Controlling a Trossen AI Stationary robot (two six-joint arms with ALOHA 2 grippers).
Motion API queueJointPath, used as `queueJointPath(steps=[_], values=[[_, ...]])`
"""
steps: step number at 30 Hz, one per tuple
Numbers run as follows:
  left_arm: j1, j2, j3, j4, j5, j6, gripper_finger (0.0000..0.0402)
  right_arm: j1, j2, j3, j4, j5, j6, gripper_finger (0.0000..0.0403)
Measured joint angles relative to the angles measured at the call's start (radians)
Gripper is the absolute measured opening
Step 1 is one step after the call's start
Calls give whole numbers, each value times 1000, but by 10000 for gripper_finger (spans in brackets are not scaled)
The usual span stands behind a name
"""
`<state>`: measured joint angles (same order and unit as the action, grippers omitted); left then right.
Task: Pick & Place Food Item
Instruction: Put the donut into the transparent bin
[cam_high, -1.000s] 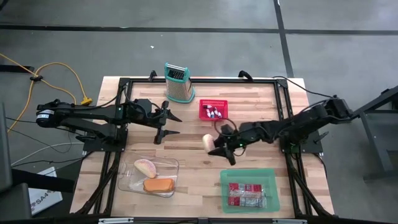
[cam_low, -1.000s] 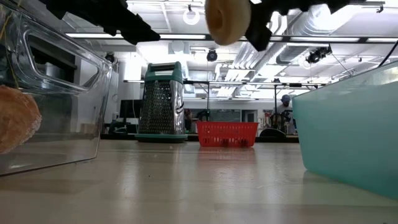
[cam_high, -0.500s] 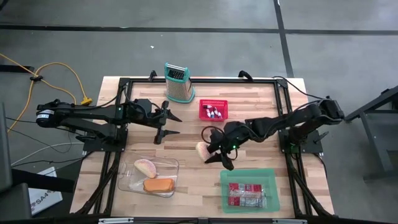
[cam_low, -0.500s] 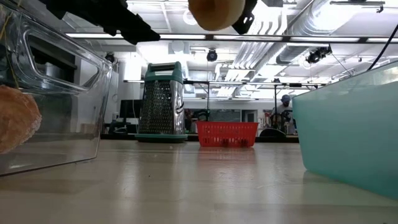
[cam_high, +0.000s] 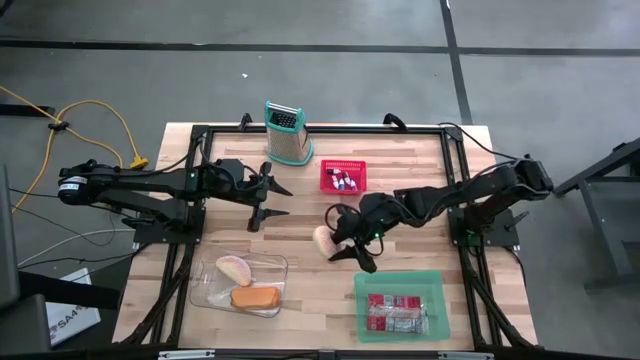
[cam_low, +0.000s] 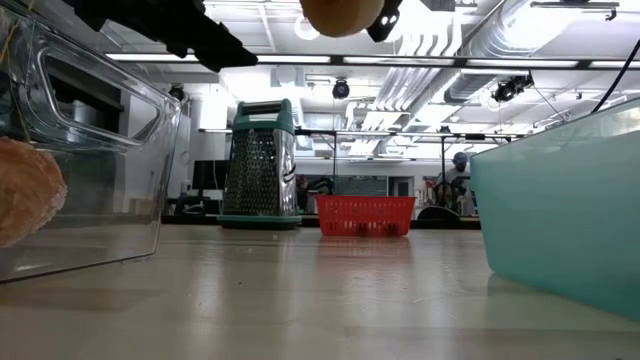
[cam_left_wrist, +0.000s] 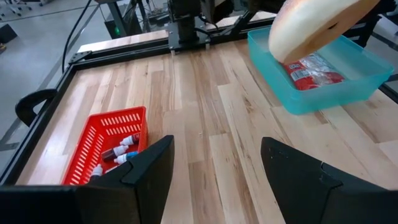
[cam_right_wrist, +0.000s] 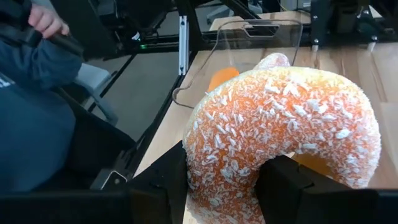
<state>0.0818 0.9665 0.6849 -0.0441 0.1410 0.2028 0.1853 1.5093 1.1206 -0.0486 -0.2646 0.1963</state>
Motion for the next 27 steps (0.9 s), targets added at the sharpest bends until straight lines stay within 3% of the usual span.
queueJointPath(steps=[9,18,27], values=[[-1,0,0,0,12,-45,232,7,4,0,115,-13,-39,146],[-2,0,0,3,167,-69,232,9,4,0,233,-23,-33,146],[-2,0,0,4,182,-104,232,8,4,0,209,23,28,146]])
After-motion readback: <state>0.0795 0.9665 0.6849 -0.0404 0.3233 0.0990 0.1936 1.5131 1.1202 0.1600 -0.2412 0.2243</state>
